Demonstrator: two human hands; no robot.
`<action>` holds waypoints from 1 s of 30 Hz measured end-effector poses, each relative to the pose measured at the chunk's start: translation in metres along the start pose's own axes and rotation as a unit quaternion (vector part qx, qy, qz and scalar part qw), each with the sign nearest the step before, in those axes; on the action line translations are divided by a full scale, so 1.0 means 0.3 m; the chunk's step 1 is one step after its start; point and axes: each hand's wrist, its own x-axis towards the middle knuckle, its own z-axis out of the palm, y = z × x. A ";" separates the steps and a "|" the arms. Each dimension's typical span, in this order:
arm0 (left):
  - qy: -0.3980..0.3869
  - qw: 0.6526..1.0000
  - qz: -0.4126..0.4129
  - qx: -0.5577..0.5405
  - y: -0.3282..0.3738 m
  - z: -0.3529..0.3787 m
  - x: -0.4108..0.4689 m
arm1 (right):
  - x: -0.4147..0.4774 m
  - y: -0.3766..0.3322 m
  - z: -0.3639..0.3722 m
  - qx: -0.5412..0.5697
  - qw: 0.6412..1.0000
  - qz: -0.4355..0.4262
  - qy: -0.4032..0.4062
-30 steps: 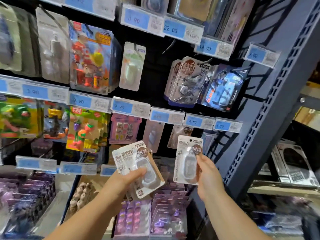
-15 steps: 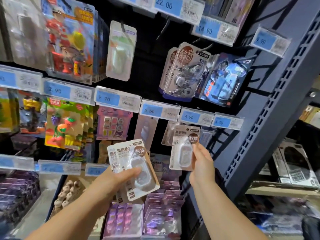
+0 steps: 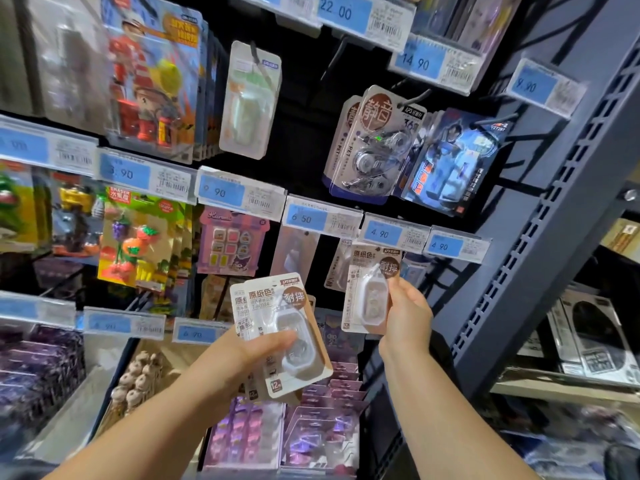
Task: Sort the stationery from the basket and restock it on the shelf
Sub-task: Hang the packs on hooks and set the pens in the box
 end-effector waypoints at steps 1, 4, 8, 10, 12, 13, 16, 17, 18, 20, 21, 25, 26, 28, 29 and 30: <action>-0.002 1.000 0.002 0.001 -0.002 0.001 -0.002 | 0.002 -0.002 0.002 -0.002 1.000 -0.004 0.004; 0.001 1.000 0.003 0.005 -0.005 0.001 -0.010 | 0.006 -0.006 0.002 -0.010 1.000 -0.013 0.012; 0.000 1.000 0.009 0.004 0.004 0.006 -0.022 | -0.002 -0.004 -0.001 -0.025 0.999 -0.025 0.025; -0.007 1.000 0.009 -0.006 0.011 0.009 -0.025 | -0.010 0.003 -0.003 -0.031 0.999 -0.028 0.031; -0.008 1.000 0.009 -0.018 0.014 0.009 -0.026 | -0.012 0.011 -0.001 -0.033 0.998 -0.028 0.037; -0.010 1.000 0.011 -0.021 0.015 0.008 -0.025 | -0.011 0.010 0.003 -0.037 0.998 -0.027 0.039; -0.010 1.000 0.015 -0.018 0.008 0.002 -0.018 | -0.002 0.001 0.022 -0.052 0.997 -0.019 0.046; -0.006 1.000 0.014 -0.017 0.006 0.002 -0.013 | 0.001 -0.002 0.028 -0.063 0.997 -0.021 0.050; -0.003 1.000 0.013 -0.015 0.003 -0.001 -0.011 | 0.005 -0.001 0.035 -0.074 0.996 -0.026 0.052; 0.002 1.000 0.005 -0.015 -0.002 -0.005 -0.004 | 0.005 0.007 0.040 -0.091 0.993 -0.041 0.064; 0.002 1.000 0.002 -0.014 -0.003 -0.007 -0.003 | -0.004 0.012 0.040 -0.097 0.991 -0.051 0.073; 0.006 1.000 0.006 -0.013 -0.002 -0.014 -0.006 | -0.078 0.020 0.031 -0.173 0.979 -0.108 0.008; 0.008 1.000 0.009 -0.015 0.001 -0.014 -0.009 | -0.104 0.014 0.033 -0.188 0.975 -0.101 -0.056; 0.006 1.000 0.017 -0.022 0.009 -0.012 -0.014 | -0.156 -0.002 0.041 -0.171 0.959 -0.041 -0.222; 0.007 0.999 0.020 -0.025 0.013 -0.011 -0.015 | -0.175 -0.007 0.043 -0.156 0.942 -0.006 -0.298; 0.008 0.999 0.023 -0.025 0.017 -0.010 -0.016 | -0.192 -0.009 0.044 -0.150 0.921 0.017 -0.360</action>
